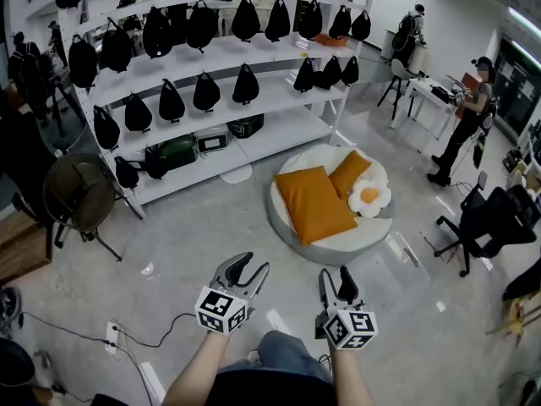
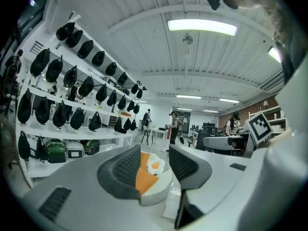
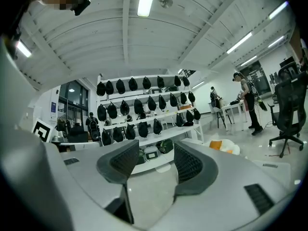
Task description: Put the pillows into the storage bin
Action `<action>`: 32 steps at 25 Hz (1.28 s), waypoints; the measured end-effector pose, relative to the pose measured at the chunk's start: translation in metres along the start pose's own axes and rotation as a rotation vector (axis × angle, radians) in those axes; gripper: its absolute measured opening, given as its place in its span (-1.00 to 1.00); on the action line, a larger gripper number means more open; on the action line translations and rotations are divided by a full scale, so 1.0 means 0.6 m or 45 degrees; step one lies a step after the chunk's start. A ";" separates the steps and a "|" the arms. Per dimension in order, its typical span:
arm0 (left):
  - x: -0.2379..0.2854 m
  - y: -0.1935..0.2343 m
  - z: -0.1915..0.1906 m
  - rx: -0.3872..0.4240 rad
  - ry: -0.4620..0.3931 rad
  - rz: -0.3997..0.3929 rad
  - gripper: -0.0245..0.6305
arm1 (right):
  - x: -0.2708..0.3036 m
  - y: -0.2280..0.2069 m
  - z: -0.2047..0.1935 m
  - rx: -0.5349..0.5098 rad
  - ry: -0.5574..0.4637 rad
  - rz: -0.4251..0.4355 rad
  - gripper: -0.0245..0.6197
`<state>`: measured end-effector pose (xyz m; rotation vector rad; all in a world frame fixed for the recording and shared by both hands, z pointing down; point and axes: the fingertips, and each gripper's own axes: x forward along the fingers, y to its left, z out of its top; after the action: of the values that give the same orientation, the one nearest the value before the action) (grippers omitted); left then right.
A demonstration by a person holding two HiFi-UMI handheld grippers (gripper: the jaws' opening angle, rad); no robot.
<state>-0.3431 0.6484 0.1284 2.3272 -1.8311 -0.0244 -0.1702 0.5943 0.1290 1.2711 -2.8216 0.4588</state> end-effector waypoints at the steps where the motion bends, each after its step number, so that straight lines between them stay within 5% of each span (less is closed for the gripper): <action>1: 0.001 0.003 0.003 0.007 -0.001 -0.001 -0.38 | 0.001 0.000 0.004 0.006 -0.012 -0.007 -0.27; 20: 0.159 0.075 0.011 0.019 -0.010 -0.065 -0.38 | 0.108 -0.091 0.040 0.037 -0.093 -0.118 -0.28; 32: 0.504 0.221 0.006 -0.023 0.032 -0.039 -0.38 | 0.423 -0.322 0.105 0.002 -0.078 -0.144 -0.28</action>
<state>-0.3980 0.3261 0.1742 2.3324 -1.7758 -0.0158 -0.1916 0.2708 0.1522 1.4599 -2.7793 0.4252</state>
